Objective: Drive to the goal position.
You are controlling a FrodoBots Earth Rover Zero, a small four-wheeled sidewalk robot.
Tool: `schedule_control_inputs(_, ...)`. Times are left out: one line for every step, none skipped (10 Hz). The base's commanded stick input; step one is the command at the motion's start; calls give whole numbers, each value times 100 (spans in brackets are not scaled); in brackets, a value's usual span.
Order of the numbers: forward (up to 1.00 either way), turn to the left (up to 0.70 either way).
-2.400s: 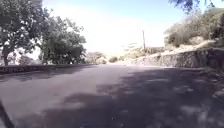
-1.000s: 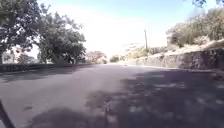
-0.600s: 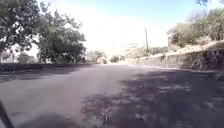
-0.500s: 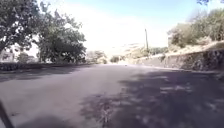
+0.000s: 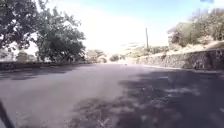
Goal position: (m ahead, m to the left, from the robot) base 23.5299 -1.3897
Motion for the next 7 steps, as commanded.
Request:
schedule_control_inputs(50, 0)
schedule_control_inputs(50, 0)
schedule_control_inputs(50, 0)
schedule_control_inputs(50, 0)
schedule_control_inputs(50, 0)
schedule_control_inputs(50, 0)
schedule_control_inputs(50, 0)
